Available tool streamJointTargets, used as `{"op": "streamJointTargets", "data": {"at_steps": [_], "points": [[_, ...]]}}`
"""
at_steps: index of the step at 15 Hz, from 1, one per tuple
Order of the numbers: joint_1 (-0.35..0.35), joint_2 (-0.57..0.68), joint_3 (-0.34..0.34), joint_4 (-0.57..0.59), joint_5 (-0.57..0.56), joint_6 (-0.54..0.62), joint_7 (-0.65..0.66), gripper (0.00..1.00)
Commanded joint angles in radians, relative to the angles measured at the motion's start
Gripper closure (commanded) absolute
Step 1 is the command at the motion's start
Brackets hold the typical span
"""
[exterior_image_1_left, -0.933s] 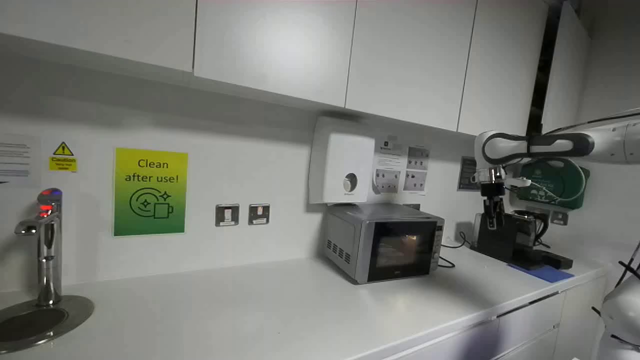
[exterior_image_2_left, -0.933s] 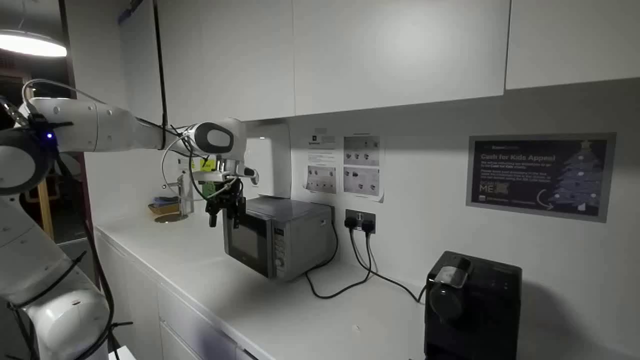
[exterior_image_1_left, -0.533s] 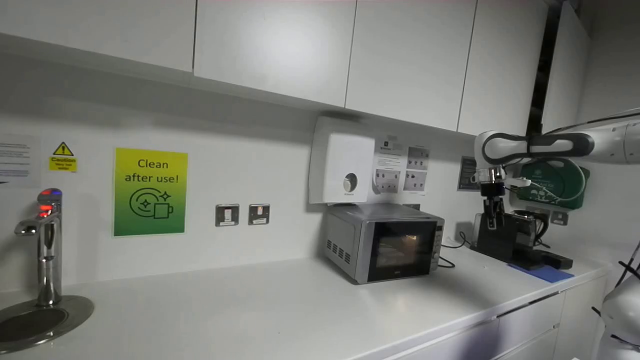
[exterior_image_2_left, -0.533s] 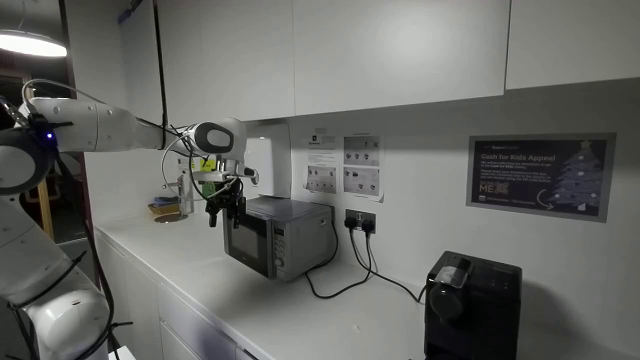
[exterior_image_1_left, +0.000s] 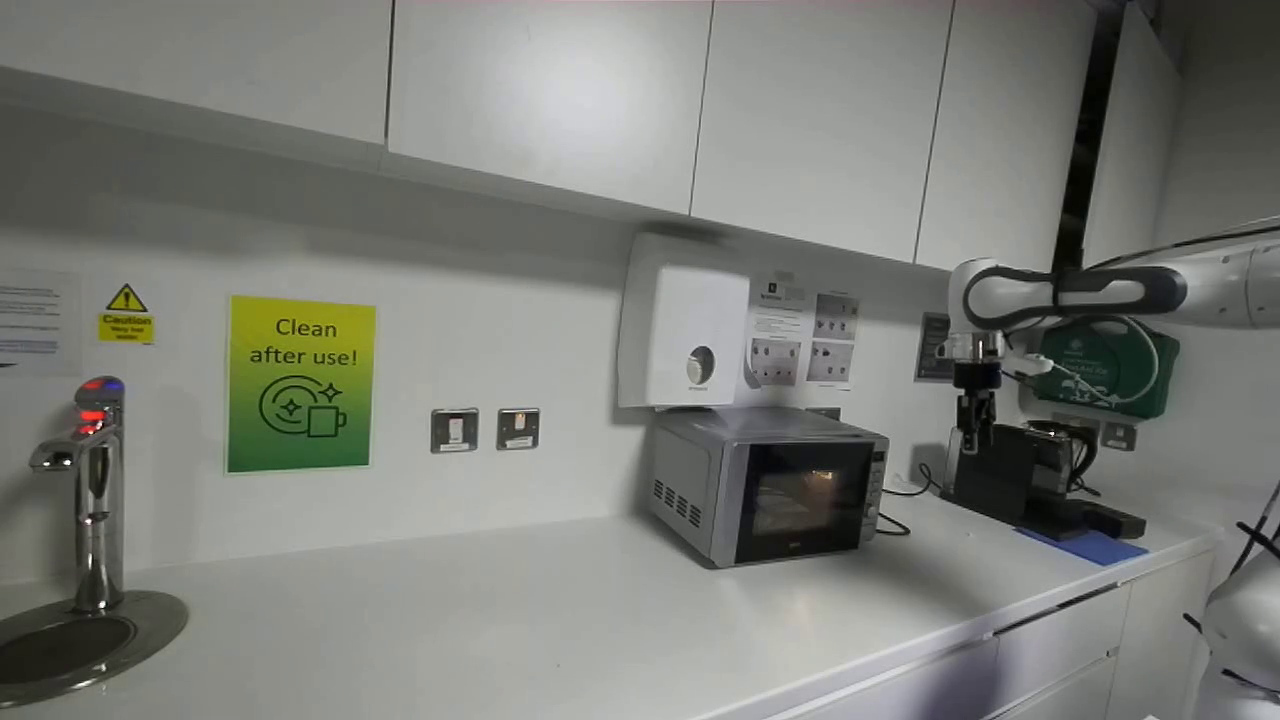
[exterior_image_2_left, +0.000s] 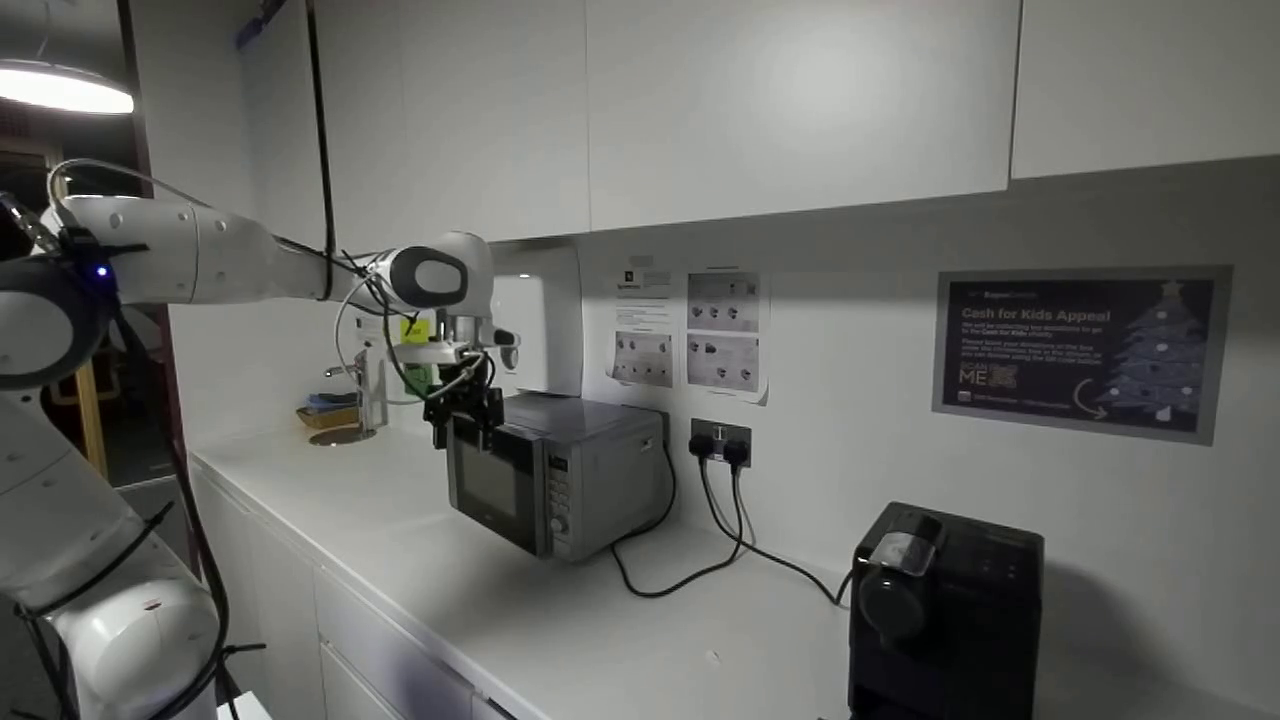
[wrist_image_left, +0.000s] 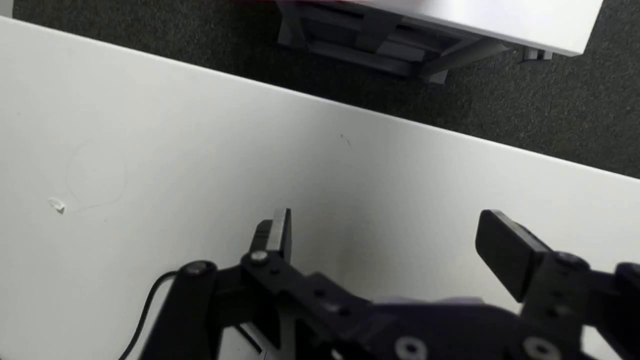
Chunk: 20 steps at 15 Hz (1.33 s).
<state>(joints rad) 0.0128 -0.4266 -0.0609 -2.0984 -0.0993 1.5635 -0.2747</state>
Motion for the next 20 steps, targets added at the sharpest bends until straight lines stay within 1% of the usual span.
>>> {"op": "streamJointTargets", "data": {"at_steps": [1,5,11,20], "points": [[0.014,0.028,-0.019,0.011,0.013,0.1,-0.07,0.0],[0.022,0.057,-0.022,0.016,0.026,0.185,-0.149,0.0],[0.046,0.083,-0.033,0.025,0.051,0.306,-0.307,0.0],[0.073,0.091,-0.033,0.029,0.107,0.4,-0.507,0.0]]}}
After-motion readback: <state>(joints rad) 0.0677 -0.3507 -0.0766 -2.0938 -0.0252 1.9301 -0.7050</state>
